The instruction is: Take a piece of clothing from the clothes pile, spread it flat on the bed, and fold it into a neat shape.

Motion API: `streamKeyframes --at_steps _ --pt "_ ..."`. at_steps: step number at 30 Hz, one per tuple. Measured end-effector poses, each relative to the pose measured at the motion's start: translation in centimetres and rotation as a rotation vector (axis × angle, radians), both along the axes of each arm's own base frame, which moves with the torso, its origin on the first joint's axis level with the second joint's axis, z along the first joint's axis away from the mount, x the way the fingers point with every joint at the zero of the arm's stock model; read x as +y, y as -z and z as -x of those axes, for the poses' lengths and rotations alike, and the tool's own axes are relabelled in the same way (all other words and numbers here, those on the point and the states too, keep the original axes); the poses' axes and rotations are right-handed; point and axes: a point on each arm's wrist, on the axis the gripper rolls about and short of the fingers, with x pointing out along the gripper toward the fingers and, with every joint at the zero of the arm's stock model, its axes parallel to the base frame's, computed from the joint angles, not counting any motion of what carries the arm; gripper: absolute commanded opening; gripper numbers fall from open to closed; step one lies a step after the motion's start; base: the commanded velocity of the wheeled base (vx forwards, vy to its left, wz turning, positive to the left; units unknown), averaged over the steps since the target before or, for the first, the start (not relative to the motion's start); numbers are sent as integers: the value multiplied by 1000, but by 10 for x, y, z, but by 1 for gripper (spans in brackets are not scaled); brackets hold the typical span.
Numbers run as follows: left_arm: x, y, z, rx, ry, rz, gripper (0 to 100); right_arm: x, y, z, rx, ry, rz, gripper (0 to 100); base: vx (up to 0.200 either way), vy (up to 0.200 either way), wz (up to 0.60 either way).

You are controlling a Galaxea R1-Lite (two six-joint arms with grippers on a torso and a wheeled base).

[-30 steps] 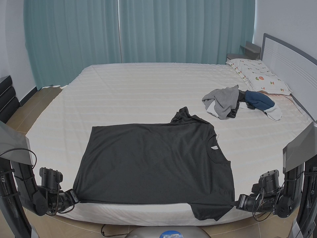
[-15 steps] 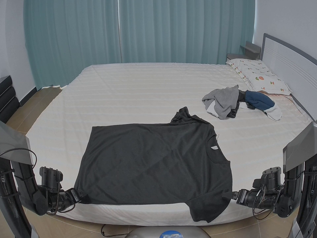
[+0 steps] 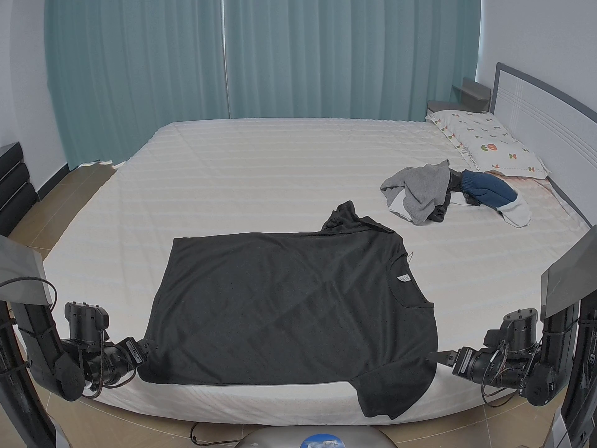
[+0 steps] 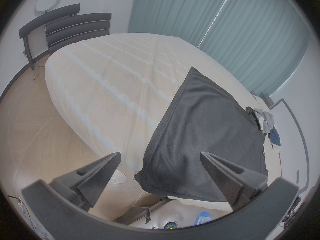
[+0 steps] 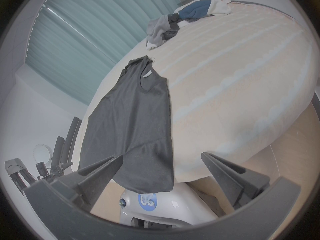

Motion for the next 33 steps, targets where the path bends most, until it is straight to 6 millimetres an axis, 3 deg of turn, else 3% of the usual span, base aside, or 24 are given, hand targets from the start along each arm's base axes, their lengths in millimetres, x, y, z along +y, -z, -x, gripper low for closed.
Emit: streamKeyframes --at_steps 12,27,33 --pt "4 -5 -3 -31 -31 13 100 -2 -12 -2 -52 36 -42 100 0 200 0" --pt "4 -5 -5 -39 -35 18 100 -1 -13 -2 -56 33 -43 100 0 0 0" --pt "4 -6 -9 -54 -57 38 100 -1 -13 -2 -57 32 -43 100 200 0 0"
